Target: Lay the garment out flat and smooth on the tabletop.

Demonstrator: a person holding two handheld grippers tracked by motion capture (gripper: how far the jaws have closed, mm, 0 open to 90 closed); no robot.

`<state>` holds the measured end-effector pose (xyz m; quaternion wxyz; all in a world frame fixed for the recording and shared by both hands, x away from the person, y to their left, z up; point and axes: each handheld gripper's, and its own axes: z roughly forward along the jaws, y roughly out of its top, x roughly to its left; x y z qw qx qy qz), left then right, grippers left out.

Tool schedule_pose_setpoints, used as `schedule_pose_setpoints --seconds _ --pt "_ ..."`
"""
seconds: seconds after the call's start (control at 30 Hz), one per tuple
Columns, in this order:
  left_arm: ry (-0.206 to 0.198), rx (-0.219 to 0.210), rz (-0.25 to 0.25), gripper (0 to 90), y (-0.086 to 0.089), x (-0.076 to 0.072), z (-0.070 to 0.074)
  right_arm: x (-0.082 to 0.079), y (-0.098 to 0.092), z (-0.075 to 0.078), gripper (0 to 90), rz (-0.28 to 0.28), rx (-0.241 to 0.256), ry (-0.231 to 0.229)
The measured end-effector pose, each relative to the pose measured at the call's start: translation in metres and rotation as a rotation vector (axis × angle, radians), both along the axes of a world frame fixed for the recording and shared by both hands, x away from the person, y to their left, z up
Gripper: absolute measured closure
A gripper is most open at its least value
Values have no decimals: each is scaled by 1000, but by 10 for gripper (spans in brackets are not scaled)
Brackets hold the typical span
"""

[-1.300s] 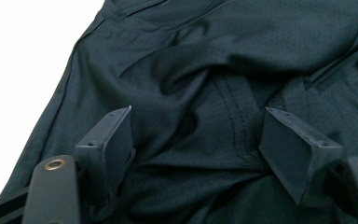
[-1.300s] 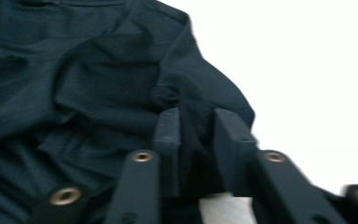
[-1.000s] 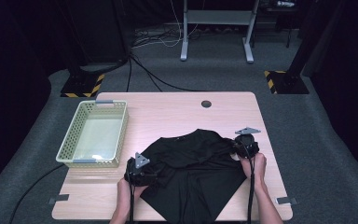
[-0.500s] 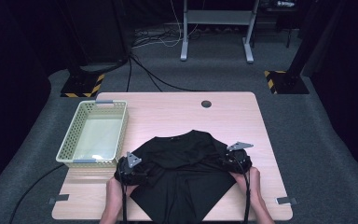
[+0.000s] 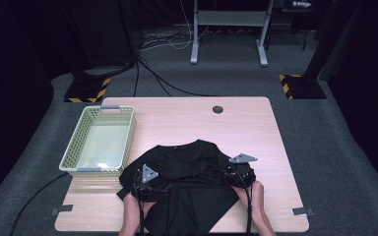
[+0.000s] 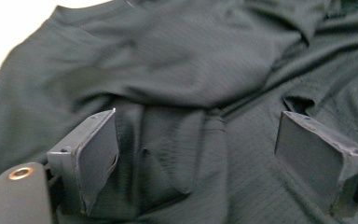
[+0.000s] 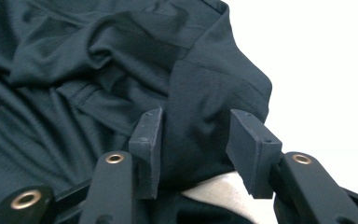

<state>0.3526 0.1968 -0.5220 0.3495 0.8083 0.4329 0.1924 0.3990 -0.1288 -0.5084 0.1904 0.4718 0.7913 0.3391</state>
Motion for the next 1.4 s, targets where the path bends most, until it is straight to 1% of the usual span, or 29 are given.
schedule_pose_setpoints --seconds 0.03,0.07,0.13,0.17,0.2,0.23,0.33,0.4,0.43,0.47,0.57,0.6,0.63,0.67,0.7,0.73,0.8,0.87,0.9,0.93,1.0,1.07,1.1,1.13,1.17,1.2,1.27,1.3,1.4 --pt "-3 21 2 121 -2 -1 -4 2 1 -1 608 2 -17 1" --pt "-14 15 4 119 -1 -2 -5 4 1 -3 667 -3 -42 -4" --pt "-13 23 8 121 3 -4 -4 8 -2 -3 769 -13 -55 -19" --pt "-14 14 8 121 7 -4 -5 9 -4 -2 800 -22 -76 -33" --pt "-12 14 5 121 11 -5 -5 12 -7 -2 825 -31 -90 -38" --pt "-11 16 5 121 13 -5 -5 15 -11 -1 851 -38 -84 -35" --pt "-6 5 -2 121 28 -5 -6 25 -20 4 867 -64 -107 -51" --pt "-7 6 -13 122 35 -5 -6 33 -24 6 870 -80 -113 -51" --pt "-7 3 -16 123 40 -4 -6 36 -26 7 872 -84 -128 -61" --pt "-6 3 -16 124 42 -4 -6 42 -28 9 872 -94 -142 -63" --pt "-5 1 -24 125 47 -2 -6 56 -34 12 870 -123 -160 -69" --pt "-6 2 -26 125 47 -2 -6 63 -37 13 847 -129 -153 -59" --pt "-6 1 -26 125 47 -2 -6 66 -37 13 808 -127 -141 -44" --pt "-6 1 -26 125 47 -2 -6 66 -37 14 769 -123 -143 -40" --pt "-6 1 -26 125 47 -2 -6 65 -35 16 747 -122 -143 -40" --pt "-6 1 -25 125 47 -2 -6 60 -33 18 712 -109 -137 -53" --pt "-6 1 -24 125 47 -2 -6 48 -26 24 660 -84 -125 -73" --pt "-7 1 -24 125 46 -2 -6 31 -15 31 635 -32 -120 -97" --pt "-7 1 -24 125 46 -2 -6 23 -8 32 631 -3 -119 -99" --pt "-6 2 -24 125 46 -2 -6 15 1 31 628 37 -116 -88" --pt "-7 2 -23 125 46 -2 -6 10 14 25 602 80 -117 -63" --pt "-7 1 -23 125 46 -2 -6 11 27 13 595 82 -165 -54" --pt "-7 1 -23 125 46 -2 -6 13 29 9 587 70 -176 -53" --pt "-7 2 -23 125 46 -2 -6 18 30 3 598 57 -174 -38" --pt "-7 1 -23 125 46 -2 -6 21 30 -1 636 53 -167 -25" --pt "-7 2 -24 125 46 -2 -6 22 28 -2 703 51 -152 -34" --pt "-7 2 -24 125 46 -2 -6 23 24 -2 814 36 -165 -45" --pt "-7 1 -23 125 46 -2 -6 23 22 -1 846 34 -162 -49" --pt "-7 0 -23 125 46 -2 -6 21 10 2 863 9 -164 -51"
